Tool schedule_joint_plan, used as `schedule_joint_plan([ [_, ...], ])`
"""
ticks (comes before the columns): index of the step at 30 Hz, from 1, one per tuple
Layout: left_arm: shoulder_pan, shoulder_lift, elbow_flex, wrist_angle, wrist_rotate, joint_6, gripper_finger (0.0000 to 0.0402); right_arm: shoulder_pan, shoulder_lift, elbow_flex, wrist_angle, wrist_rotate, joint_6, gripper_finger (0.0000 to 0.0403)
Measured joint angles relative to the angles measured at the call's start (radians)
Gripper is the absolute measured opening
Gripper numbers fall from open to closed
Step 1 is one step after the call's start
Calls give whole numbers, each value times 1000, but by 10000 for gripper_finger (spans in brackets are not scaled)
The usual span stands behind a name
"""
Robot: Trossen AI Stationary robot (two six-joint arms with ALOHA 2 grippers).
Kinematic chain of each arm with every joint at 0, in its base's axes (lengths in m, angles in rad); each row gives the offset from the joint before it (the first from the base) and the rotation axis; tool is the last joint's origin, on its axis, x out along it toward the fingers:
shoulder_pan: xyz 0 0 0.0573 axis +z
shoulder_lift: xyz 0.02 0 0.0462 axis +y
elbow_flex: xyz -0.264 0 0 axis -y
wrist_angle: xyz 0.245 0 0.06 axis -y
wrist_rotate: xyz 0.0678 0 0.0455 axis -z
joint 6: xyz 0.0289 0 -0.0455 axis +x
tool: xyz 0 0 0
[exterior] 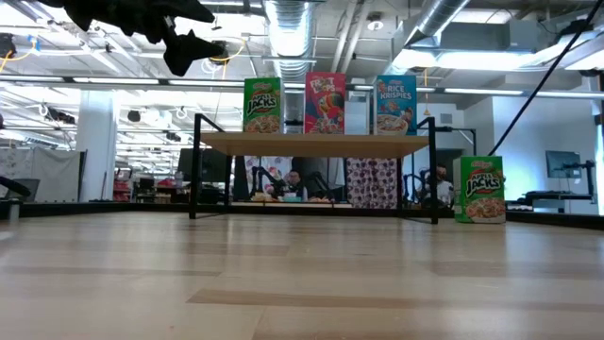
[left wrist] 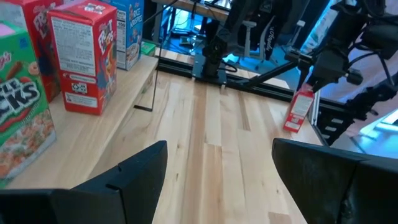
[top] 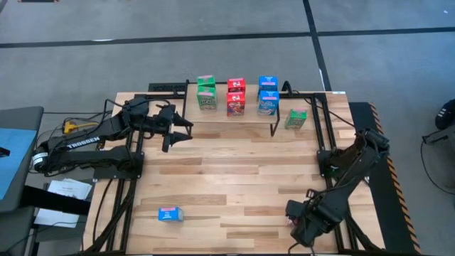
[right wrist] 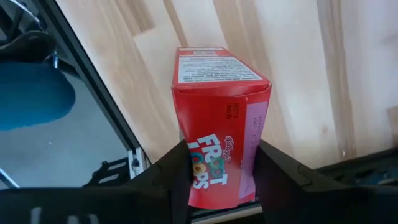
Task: Stack cereal on shelf
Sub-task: Put the red cereal box on the shelf aligned with the other red cereal boxes
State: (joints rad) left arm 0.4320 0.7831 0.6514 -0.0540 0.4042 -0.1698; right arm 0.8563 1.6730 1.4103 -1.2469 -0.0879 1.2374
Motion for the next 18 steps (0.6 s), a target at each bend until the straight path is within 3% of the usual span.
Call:
schedule_joint_plan([
  [18,0,0,0,0,0,-76,279,-296,0,10,50,7,-367,167],
])
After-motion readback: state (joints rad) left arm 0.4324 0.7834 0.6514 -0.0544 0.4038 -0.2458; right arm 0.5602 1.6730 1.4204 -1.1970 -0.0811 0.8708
